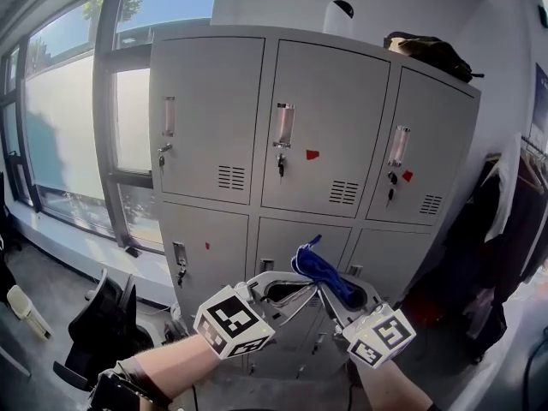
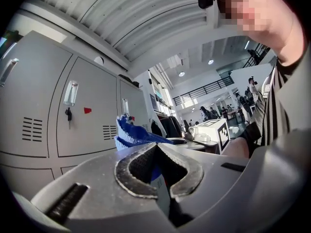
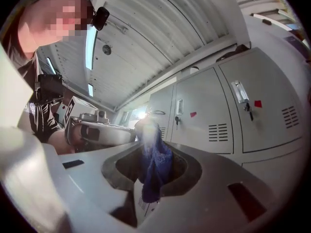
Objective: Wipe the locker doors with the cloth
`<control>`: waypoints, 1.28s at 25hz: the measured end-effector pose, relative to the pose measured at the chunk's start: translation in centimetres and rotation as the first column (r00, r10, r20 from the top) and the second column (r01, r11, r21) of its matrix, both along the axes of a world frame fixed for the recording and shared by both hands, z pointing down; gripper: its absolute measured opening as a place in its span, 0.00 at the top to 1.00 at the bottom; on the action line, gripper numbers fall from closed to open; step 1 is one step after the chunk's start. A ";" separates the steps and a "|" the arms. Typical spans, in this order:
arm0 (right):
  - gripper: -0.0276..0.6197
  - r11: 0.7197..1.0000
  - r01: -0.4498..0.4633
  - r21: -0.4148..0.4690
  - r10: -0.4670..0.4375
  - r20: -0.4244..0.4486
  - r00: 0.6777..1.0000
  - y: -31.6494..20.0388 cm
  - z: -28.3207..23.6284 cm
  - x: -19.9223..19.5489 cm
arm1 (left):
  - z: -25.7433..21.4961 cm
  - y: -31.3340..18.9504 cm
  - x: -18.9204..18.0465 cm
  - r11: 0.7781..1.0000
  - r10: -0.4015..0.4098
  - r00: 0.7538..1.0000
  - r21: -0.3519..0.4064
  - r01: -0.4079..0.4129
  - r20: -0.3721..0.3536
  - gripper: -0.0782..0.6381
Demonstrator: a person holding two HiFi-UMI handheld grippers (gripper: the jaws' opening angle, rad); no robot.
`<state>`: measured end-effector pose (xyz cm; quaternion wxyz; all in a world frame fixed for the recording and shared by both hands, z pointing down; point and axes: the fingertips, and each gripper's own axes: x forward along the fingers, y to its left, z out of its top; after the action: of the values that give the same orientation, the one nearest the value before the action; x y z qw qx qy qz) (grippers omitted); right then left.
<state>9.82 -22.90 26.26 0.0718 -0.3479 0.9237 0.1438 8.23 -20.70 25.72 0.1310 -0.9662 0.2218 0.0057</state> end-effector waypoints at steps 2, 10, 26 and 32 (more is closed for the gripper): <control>0.84 1.000 -0.009 0.022 0.009 -0.014 1.000 -0.7 -1.4 -1.3 | -1.4 -0.2 -1.3 1.000 0.026 1.000 0.005 -0.026 -0.006 0.88; 0.84 0.989 -0.082 0.123 0.095 -0.101 0.990 -3.4 -5.3 -4.1 | -3.1 -2.4 -4.6 0.996 0.083 0.996 0.017 -0.082 -0.031 0.88; 0.84 0.798 -0.128 0.588 0.423 -0.397 0.814 -13.2 -29.3 -5.9 | -8.6 -6.2 -2.5 0.999 0.004 1.000 0.053 -0.002 -0.028 0.88; 0.84 0.675 -0.182 0.715 0.611 -0.403 0.681 -15.9 -35.9 -6.9 | -8.1 -7.2 -3.4 0.999 -0.037 0.999 0.027 0.038 -0.034 0.88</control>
<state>2.88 -38.84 -9.59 -0.1574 -0.4413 0.6854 0.5574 4.81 -27.94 17.62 0.1405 -0.9598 0.2421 0.0223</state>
